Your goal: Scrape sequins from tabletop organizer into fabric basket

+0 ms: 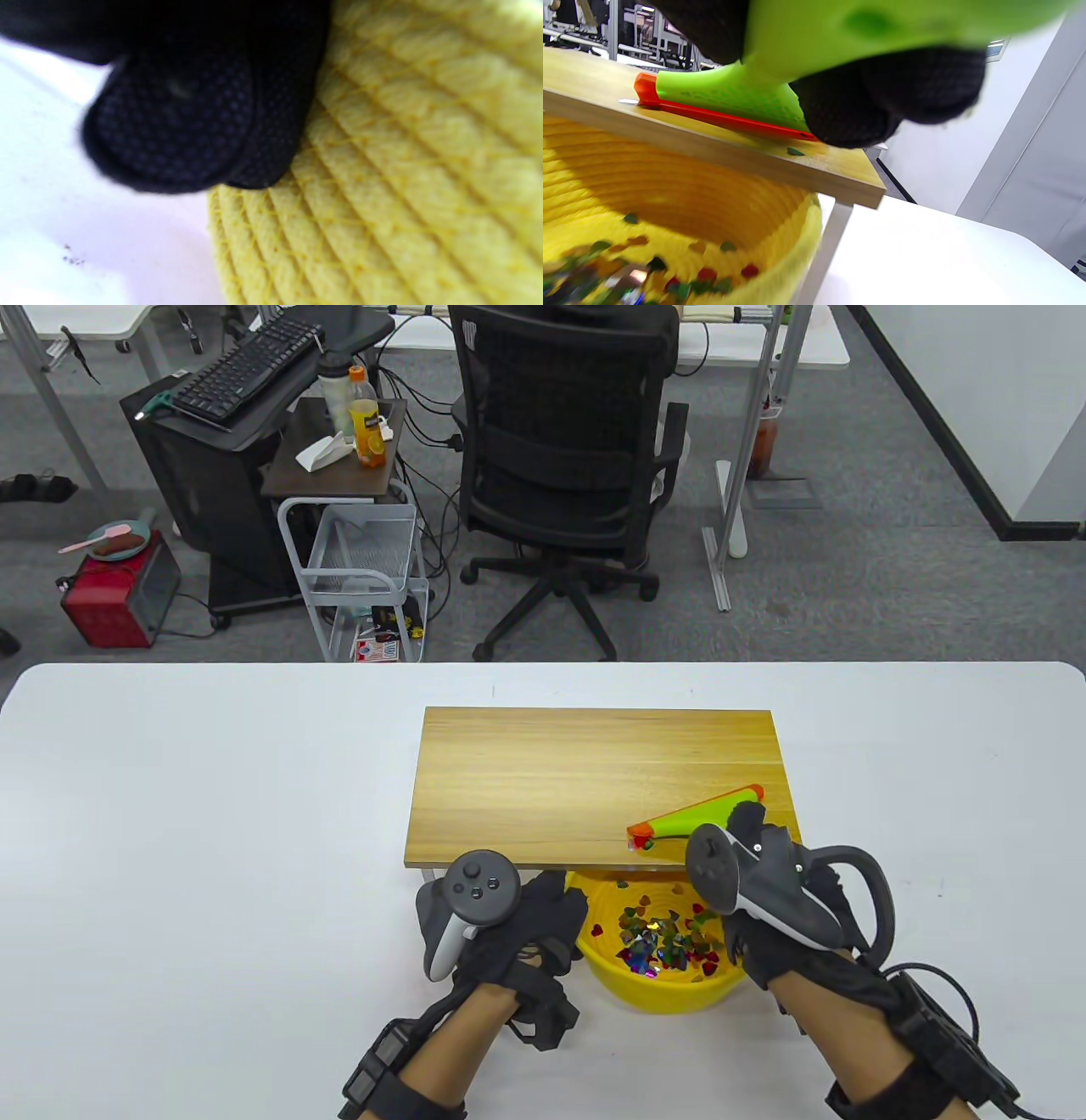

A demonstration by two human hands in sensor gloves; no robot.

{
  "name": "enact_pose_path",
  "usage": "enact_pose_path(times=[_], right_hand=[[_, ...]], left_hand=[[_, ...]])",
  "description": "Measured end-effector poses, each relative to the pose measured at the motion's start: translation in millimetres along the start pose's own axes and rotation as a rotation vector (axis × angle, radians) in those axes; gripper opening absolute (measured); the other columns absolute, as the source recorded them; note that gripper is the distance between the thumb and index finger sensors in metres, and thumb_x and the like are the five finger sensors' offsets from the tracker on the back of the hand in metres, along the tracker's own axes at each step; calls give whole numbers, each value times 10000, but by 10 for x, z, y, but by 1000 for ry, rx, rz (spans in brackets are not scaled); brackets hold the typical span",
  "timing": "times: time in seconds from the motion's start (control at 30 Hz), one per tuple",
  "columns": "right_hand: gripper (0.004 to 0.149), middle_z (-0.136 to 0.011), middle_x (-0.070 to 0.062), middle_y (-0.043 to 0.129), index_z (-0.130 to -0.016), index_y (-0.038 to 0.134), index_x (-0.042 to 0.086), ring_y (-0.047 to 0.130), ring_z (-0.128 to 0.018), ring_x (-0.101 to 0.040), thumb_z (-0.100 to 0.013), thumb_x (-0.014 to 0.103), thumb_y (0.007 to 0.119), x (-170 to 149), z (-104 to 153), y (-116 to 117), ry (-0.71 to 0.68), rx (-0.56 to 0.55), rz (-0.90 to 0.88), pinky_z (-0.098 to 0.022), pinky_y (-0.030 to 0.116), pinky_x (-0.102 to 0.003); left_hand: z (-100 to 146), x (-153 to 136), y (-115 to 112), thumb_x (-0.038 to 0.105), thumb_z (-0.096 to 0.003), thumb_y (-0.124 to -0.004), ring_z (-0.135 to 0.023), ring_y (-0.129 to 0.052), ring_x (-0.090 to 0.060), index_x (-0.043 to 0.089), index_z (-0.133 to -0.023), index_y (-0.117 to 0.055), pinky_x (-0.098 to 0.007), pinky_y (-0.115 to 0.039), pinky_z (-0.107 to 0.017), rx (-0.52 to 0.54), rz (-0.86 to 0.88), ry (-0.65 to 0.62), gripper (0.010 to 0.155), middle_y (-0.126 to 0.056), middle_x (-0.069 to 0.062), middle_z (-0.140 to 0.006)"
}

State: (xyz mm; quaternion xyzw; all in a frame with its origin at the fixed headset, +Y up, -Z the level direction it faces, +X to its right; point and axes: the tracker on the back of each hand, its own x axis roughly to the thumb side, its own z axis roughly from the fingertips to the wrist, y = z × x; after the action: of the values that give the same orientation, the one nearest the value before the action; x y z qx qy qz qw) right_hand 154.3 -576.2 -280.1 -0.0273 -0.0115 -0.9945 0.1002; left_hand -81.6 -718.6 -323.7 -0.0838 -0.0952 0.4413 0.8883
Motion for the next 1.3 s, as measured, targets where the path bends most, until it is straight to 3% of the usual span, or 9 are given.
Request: enact_pose_path(times=[0.3,0.5,0.67,0.9,1.3], right_hand=[[598,-851,-263,874,-1063,563,-36,1049,-466,-359,-636,358,705,41,578,-27,-67,-3,52,-309,935,-384],[597,-847,-259,881,-1063,577,-26,1050,-464,-357,-634,364,716,-22,717,-127,-79,-13,25,-308,934,-383],[596,-850,-256,878,-1062,579,-24,1048,-466,-360,-631,364,718,-124,652,-223,-55,-59,-26,-308,932,-386],[598,-858,-241,874,-1066,579,-2,1038,-478,-359,-623,373,721,-210,450,-158,-38,-105,-61,-320,919,-393],[611,-890,-211,833,-1073,536,12,1004,-527,-352,-606,372,696,-364,113,347,-88,-312,-146,-359,891,-411]], left_hand=[[11,15,-42,401,-511,-703,-156,-1079,-288,-49,-835,-686,-401,-916,-58,-6,-15,-3,555,-1062,-169,-396],[16,23,-50,402,-513,-700,-161,-1079,-288,-47,-839,-682,-401,-916,-61,-9,-10,-7,555,-1061,-168,-400],[17,22,-63,404,-516,-696,-171,-1080,-288,-43,-847,-675,-401,-918,-67,-9,-9,-10,556,-1059,-169,-409],[16,26,-80,404,-516,-695,-174,-1080,-290,-41,-851,-672,-403,-917,-82,-19,-13,-10,558,-1057,-170,-414],[25,28,-57,399,-515,-696,-171,-1079,-294,-42,-848,-680,-406,-916,-66,-26,-11,-10,553,-1059,-175,-410]])
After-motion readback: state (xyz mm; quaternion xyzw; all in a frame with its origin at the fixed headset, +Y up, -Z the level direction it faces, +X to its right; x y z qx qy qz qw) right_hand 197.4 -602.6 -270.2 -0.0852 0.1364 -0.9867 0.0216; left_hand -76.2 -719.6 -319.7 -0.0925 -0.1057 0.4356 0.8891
